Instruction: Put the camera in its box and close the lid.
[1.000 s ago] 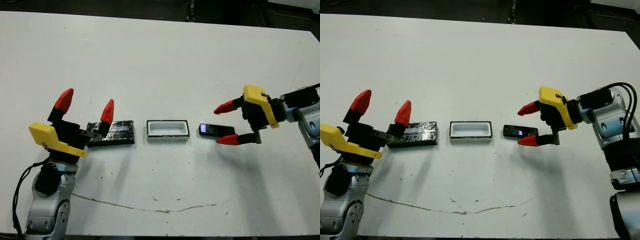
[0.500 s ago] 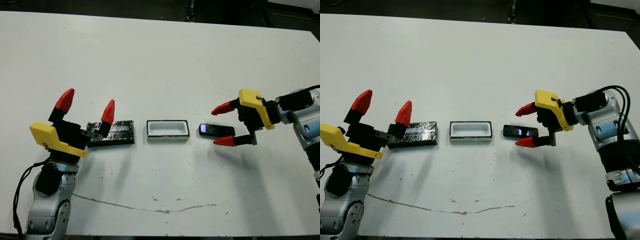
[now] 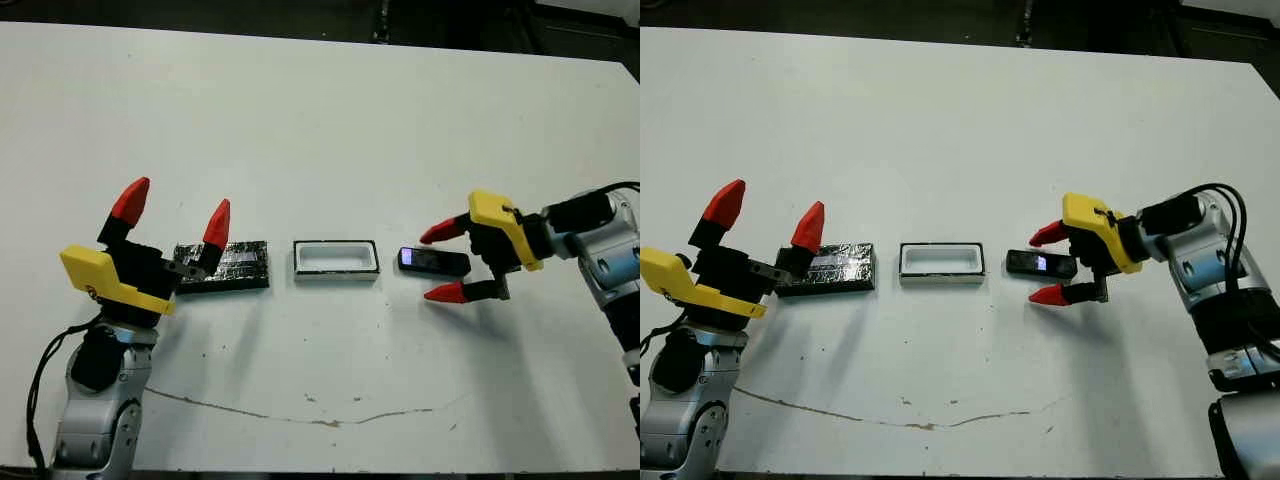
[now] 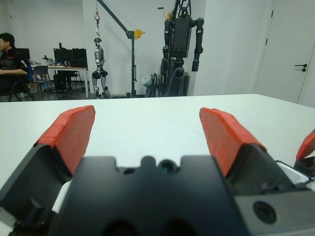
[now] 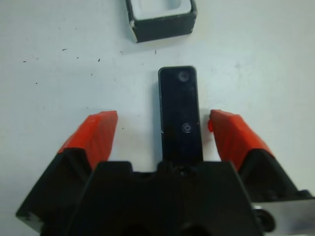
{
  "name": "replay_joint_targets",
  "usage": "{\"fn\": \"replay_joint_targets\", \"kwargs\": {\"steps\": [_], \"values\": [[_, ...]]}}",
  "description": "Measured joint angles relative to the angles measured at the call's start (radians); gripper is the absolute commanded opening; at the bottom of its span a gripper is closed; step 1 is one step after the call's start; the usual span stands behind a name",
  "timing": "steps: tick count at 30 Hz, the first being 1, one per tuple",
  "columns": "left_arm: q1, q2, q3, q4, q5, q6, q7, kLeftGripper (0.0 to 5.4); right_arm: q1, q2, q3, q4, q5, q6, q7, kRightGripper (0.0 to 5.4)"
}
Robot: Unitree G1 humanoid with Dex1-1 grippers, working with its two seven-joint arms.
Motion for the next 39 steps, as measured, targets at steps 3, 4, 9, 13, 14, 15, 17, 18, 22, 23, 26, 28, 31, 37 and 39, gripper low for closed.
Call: {"fn": "replay_joint_targets", "kwargs": {"steps": [3,4,9,13,14,15,17,18,22,23,26,28,31,37,39], "values": [[0.000,0.000,-0.001,0.000,0.000,0.001,0.000,5.40,0.008,0.003,-0.007,-0.007,0.002,0.000,-0.014,4.00],[0.000,0.000,-0.001,0.000,0.000,0.001,0.000,5.40,0.012,0.005,-0.010,-0.009,0.003,-0.003,-0.020,3.81],[0.001,0.000,-0.004,0.000,0.000,0.001,0.000,5.40,0.043,0.028,-0.042,-0.010,0.022,-0.054,-0.062,3.13],[0.001,-0.001,-0.005,0.000,0.000,0.001,0.001,5.40,0.055,0.039,-0.055,-0.001,0.028,-0.081,-0.074,2.53],[0.001,-0.001,-0.005,0.000,0.000,0.001,0.001,5.40,0.055,0.039,-0.055,-0.001,0.028,-0.080,-0.076,2.39],[0.002,-0.001,-0.005,-0.001,0.000,0.001,0.001,5.40,0.055,0.039,-0.055,-0.002,0.028,-0.080,-0.079,2.22],[0.002,-0.001,-0.005,-0.001,0.000,0.003,0.001,5.40,0.055,0.039,-0.055,-0.002,0.028,-0.080,-0.085,1.95],[0.003,-0.001,-0.005,-0.001,0.000,0.004,0.001,5.40,0.055,0.039,-0.055,-0.002,0.028,-0.080,-0.086,1.80],[0.004,-0.001,-0.005,-0.001,0.000,0.004,0.001,5.40,0.057,0.039,-0.057,-0.003,0.031,-0.080,-0.087,1.65],[0.004,-0.001,-0.005,-0.001,0.000,0.004,0.001,5.40,0.058,0.039,-0.058,-0.004,0.031,-0.080,-0.087,1.65],[0.005,-0.002,-0.006,-0.001,0.001,0.004,0.002,5.40,0.058,0.039,-0.060,-0.011,0.031,-0.077,-0.091,1.65],[0.005,-0.003,-0.006,-0.001,0.001,0.004,0.004,5.40,0.058,0.038,-0.061,-0.019,0.031,-0.056,-0.091,1.65],[0.006,-0.004,-0.006,-0.001,0.001,0.004,0.006,5.40,0.058,0.036,-0.067,-0.026,0.030,-0.042,-0.092,1.65],[0.006,-0.004,-0.005,-0.001,0.001,0.004,0.006,5.40,0.005,0.034,-0.128,-0.042,0.052,-0.013,-0.121,1.65],[0.007,-0.004,-0.005,-0.001,0.001,0.003,0.006,5.40,-0.039,0.036,-0.153,-0.037,0.087,0.044,-0.120,1.65]]}}
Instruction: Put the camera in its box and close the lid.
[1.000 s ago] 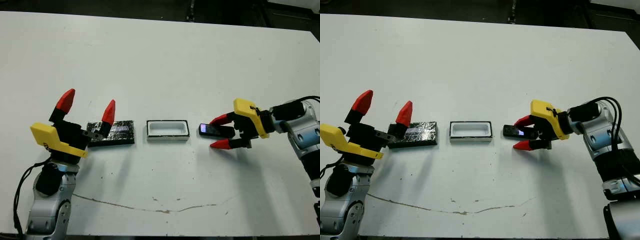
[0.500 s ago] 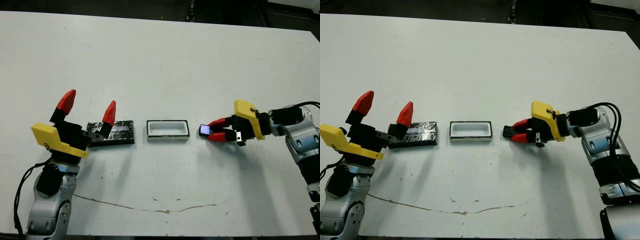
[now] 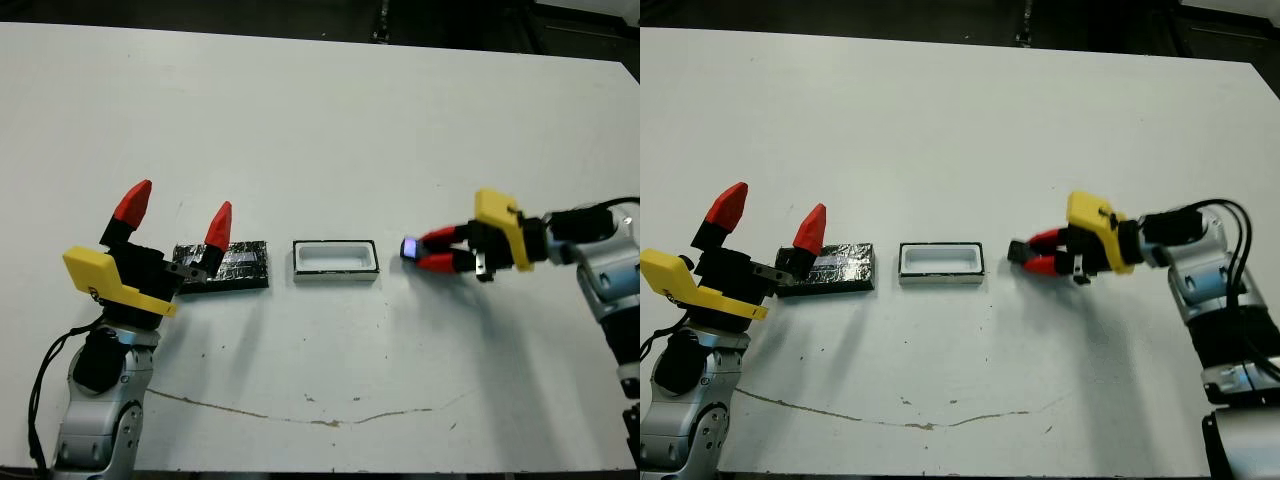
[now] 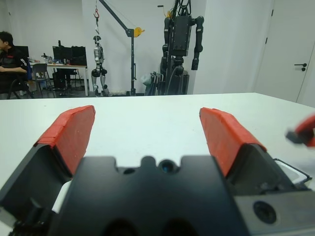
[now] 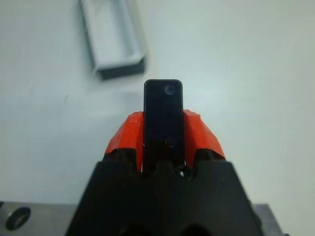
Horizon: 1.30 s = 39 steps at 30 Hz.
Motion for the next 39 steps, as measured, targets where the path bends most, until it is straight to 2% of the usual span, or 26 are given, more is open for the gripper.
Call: {"fn": "replay_joint_targets", "kwargs": {"steps": [3,7,9,19,27,39], "values": [[0.001,0.000,0.000,0.000,0.000,-0.001,0.000,5.40,-0.076,0.019,-0.018,0.026,0.053,0.103,0.021,1.65],[0.001,-0.003,-0.001,0.001,0.000,-0.001,0.000,5.40,-0.134,0.083,-0.019,0.059,0.106,0.155,0.054,1.65],[0.002,-0.004,0.000,0.001,0.000,-0.001,0.001,5.40,-0.147,0.118,-0.017,0.072,0.120,0.158,0.060,1.65],[0.005,-0.008,0.000,-0.001,-0.001,-0.001,0.002,5.40,-0.221,0.260,0.065,0.165,0.099,0.102,0.113,1.65],[0.005,-0.008,0.000,-0.001,-0.001,-0.001,0.002,5.40,-0.234,0.355,0.108,0.231,0.072,0.020,0.141,1.65],[0.005,-0.008,0.000,0.000,-0.003,-0.001,-0.002,5.40,-0.256,0.383,0.134,0.304,0.002,-0.036,0.152,1.65]]}}
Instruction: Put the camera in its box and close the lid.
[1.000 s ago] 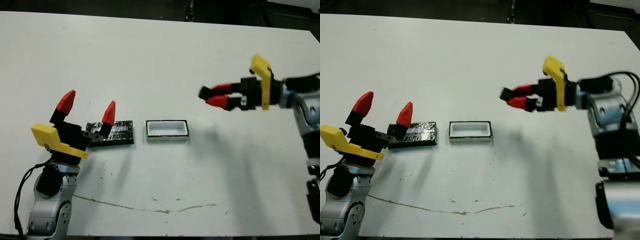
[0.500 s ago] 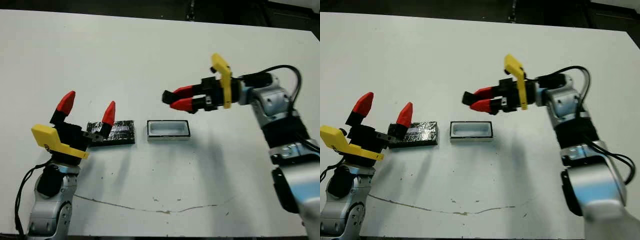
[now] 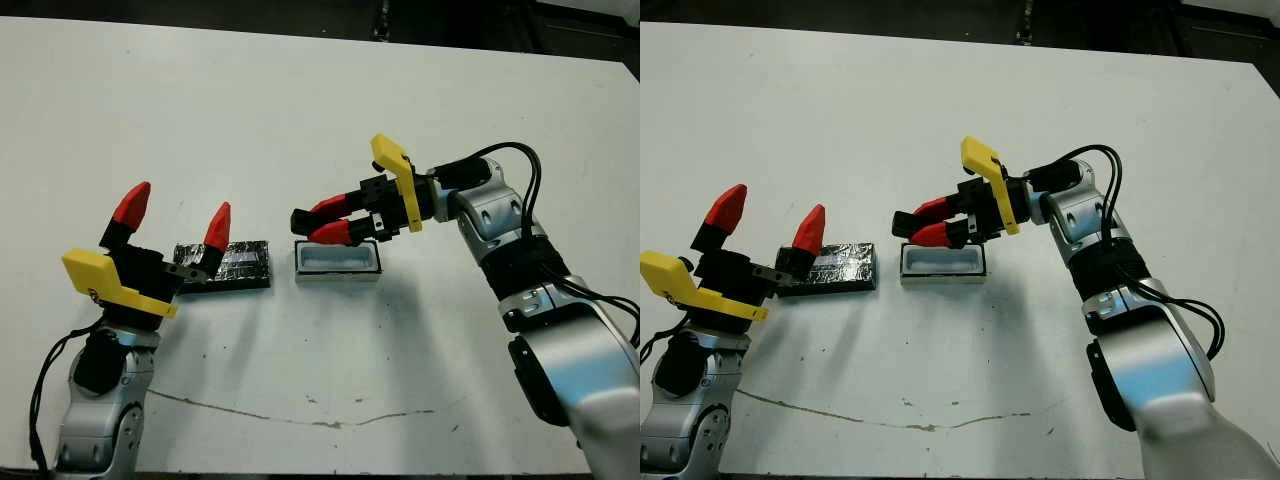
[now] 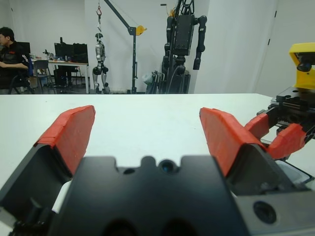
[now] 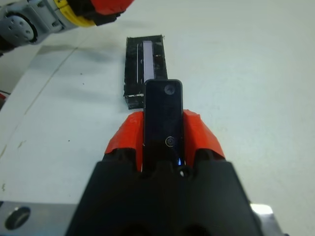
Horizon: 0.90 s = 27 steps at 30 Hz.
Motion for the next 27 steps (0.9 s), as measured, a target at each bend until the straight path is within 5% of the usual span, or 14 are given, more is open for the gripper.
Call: {"fn": "replay_joint_targets", "kwargs": {"steps": [27], "values": [[0.000,-0.002,-0.001,0.001,0.002,-0.001,-0.001,5.40,0.033,0.023,0.000,0.048,-0.010,-0.081,0.045,1.65]]}}
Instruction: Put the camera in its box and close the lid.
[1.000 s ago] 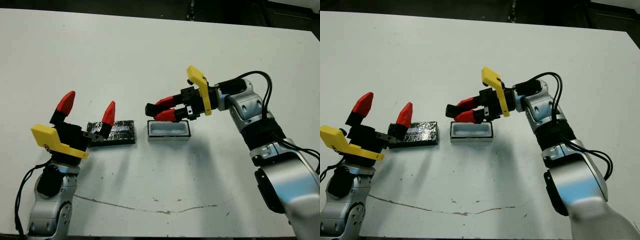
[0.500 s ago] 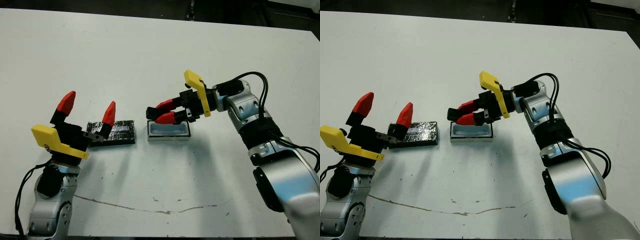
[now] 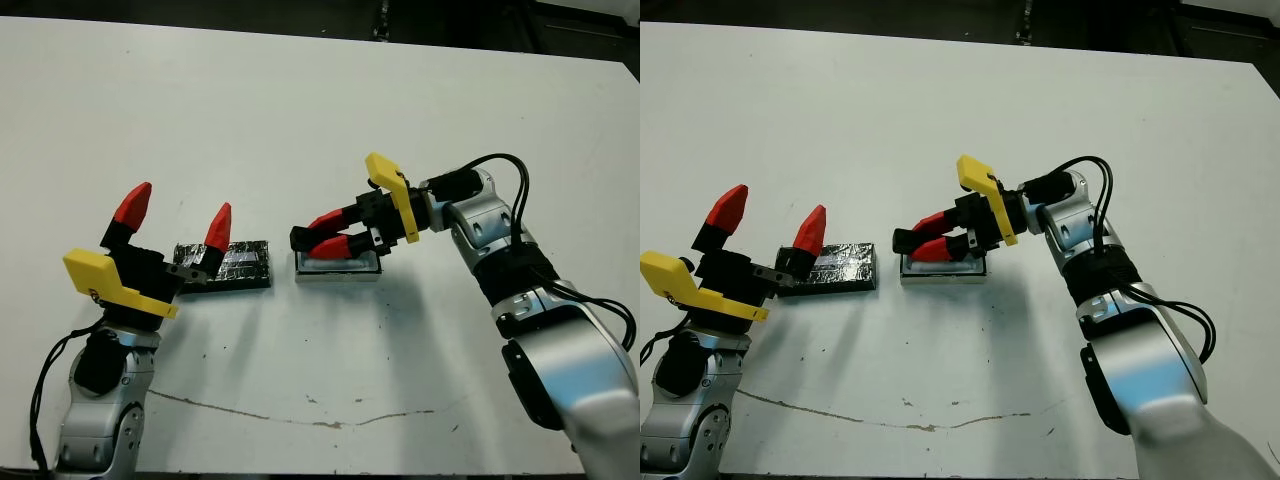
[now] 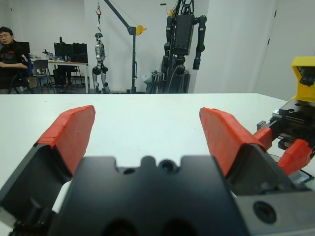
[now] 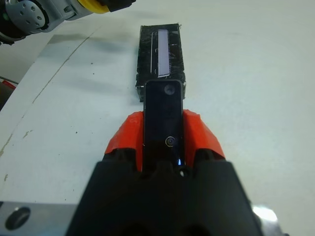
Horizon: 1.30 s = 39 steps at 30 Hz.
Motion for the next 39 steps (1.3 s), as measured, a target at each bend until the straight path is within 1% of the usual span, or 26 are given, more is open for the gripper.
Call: {"fn": "replay_joint_targets", "kwargs": {"steps": [5,9,16,18,21,26,34,39], "values": [[0.000,0.000,0.000,0.000,0.000,0.000,0.000,5.40,0.019,0.001,0.000,0.019,-0.003,-0.013,0.000,1.65],[0.000,0.000,0.000,0.000,0.000,0.000,-0.001,5.40,0.027,0.001,-0.001,0.051,-0.006,-0.042,-0.001,1.65],[0.001,0.000,0.000,-0.001,0.000,0.000,-0.002,5.40,0.027,0.000,-0.003,0.056,-0.014,-0.042,-0.006,1.65],[0.001,0.000,0.000,-0.001,0.000,0.000,-0.002,5.40,0.027,-0.005,0.000,0.048,-0.022,-0.032,-0.015,1.65],[0.002,0.000,0.000,-0.001,0.000,0.000,-0.002,5.40,0.026,-0.019,0.004,0.027,-0.029,0.007,-0.016,1.65],[0.002,0.000,0.000,-0.001,-0.001,0.000,-0.006,5.40,0.030,-0.037,0.010,-0.013,-0.040,0.049,-0.023,1.65],[0.002,0.000,0.000,-0.001,-0.001,0.000,-0.007,5.40,0.038,-0.055,0.009,-0.031,-0.038,0.065,-0.022,1.65],[0.002,0.000,0.000,-0.001,-0.002,0.000,-0.007,5.40,0.038,-0.059,0.005,-0.014,-0.033,0.022,-0.012,1.65]]}}
